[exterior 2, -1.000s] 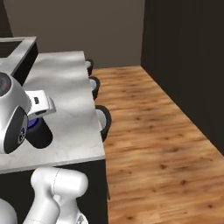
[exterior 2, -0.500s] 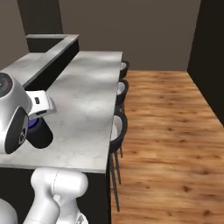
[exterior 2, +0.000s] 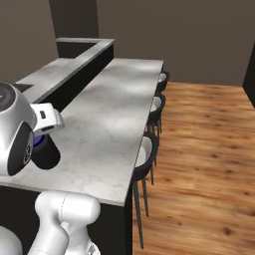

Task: Move the drinks to the dining counter.

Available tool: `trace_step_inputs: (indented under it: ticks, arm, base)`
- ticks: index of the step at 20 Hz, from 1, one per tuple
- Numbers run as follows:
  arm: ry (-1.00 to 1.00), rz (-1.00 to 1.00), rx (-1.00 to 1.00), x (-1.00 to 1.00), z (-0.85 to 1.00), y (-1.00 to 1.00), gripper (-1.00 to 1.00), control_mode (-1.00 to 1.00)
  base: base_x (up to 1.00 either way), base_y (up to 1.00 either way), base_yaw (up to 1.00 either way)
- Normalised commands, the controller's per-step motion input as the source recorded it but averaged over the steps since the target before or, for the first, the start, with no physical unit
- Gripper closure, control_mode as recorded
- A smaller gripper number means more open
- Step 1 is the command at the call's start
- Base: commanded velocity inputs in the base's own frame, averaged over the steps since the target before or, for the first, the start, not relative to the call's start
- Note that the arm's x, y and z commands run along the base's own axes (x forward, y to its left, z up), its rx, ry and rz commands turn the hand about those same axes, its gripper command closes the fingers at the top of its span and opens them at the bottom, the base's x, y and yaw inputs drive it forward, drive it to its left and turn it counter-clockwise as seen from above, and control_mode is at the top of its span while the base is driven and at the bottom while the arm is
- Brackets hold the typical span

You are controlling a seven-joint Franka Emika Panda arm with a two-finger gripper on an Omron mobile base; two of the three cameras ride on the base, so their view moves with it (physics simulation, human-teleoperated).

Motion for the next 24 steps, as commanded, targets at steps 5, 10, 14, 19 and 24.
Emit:
trace_step_inputs:
  ticks: [5, 10, 14, 19, 24]
  arm:
    - [0.08, 0.08, -0.08, 0.41, 0.07, 0.22, 1.00, -1.00]
    - [0.31, 0.16, -0.09, 0.42, 0.03, 0.23, 1.00, -1.00]
    - [0.34, 0.15, -0.07, 0.39, 0.00, 0.17, 1.00, -1.00]
    - [0.07, 0.24, 0.00, 0.20, -0.22, 0.00, 1.00, -1.00]
    - [0.00, 0.29, 0.00, 0.09, -0.51, 0.00, 1.00, -1.00]
  base:
    - [0.11, 0.06, 0.01]
    - [0.00, 0.00, 0.00]
    - [0.00, 0.00, 0.00]
    - [0.00, 0.00, 0.00]
    - [0.00, 0.00, 0.00]
